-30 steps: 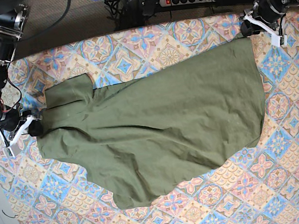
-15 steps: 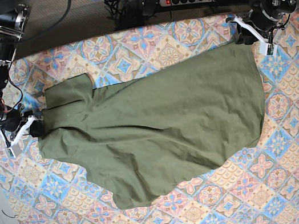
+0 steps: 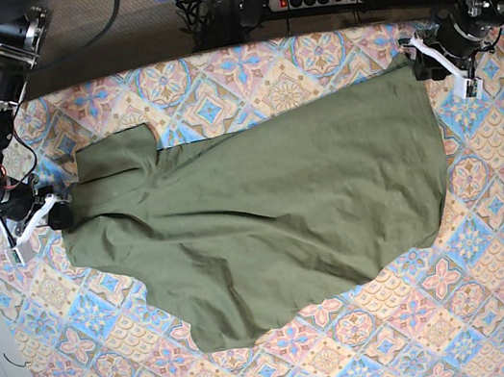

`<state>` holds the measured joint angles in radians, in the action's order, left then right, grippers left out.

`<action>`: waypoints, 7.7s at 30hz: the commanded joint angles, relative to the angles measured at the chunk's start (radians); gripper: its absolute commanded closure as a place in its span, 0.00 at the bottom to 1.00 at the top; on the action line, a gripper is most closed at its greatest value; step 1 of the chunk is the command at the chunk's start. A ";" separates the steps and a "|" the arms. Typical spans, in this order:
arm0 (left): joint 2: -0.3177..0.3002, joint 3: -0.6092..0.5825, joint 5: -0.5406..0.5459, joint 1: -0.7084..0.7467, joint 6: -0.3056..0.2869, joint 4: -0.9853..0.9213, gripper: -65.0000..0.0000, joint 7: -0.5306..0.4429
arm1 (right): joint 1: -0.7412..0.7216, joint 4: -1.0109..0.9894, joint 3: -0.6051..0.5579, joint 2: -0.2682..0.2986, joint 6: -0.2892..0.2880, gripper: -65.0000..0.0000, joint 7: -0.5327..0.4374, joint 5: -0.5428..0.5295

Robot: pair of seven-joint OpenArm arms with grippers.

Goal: Layout the t-shirt on the table in an organized manner, then fold the t-shirt properly
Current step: 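Release the shirt with the left gripper and regrasp its corner, then pull the grasped corner with the left gripper to straighten the shirt side, then adjust the left gripper's grip along the shirt edge, tugging it taut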

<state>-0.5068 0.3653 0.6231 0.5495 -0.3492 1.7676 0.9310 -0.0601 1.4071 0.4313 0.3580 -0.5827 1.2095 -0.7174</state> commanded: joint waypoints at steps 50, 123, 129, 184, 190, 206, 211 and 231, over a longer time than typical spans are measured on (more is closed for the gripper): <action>0.024 -0.174 -0.065 0.001 -0.090 0.019 0.50 0.046 | -0.020 0.015 0.007 0.022 -0.004 0.98 -0.018 -0.023; 0.070 -0.044 -0.079 -0.052 -0.089 -0.016 0.72 -0.053 | -0.022 0.016 0.005 0.022 -0.004 0.98 -0.017 -0.023; 0.076 0.019 -0.079 -0.032 -0.089 -0.022 0.71 -0.053 | -0.022 0.016 0.005 0.022 -0.004 0.98 -0.017 -0.023; -0.020 0.059 0.017 0.129 -0.251 -0.008 0.71 0.039 | -0.020 0.025 0.002 0.022 -0.004 0.98 -0.015 -0.024; -0.020 0.061 0.022 0.131 -0.253 -0.004 0.40 0.121 | -0.020 0.024 0.001 0.022 -0.004 0.98 -0.013 -0.024; 0.089 0.096 0.172 0.166 -0.256 0.191 0.38 0.086 | -0.020 0.021 -0.001 0.022 -0.004 0.98 -0.015 -0.024; 0.129 0.084 0.183 0.136 -0.255 0.232 0.38 0.107 | -0.017 0.024 -0.001 0.022 -0.004 0.98 -0.015 -0.024; 0.158 0.268 -0.056 -0.038 -0.250 -0.088 0.38 0.067 | -0.017 0.024 -0.001 0.022 -0.004 0.98 -0.015 -0.024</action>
<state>-0.3355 0.6304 0.5388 0.5129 -0.5888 1.6623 1.0203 -0.0605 1.4113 0.4255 0.3576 -0.5819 1.2163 -0.7212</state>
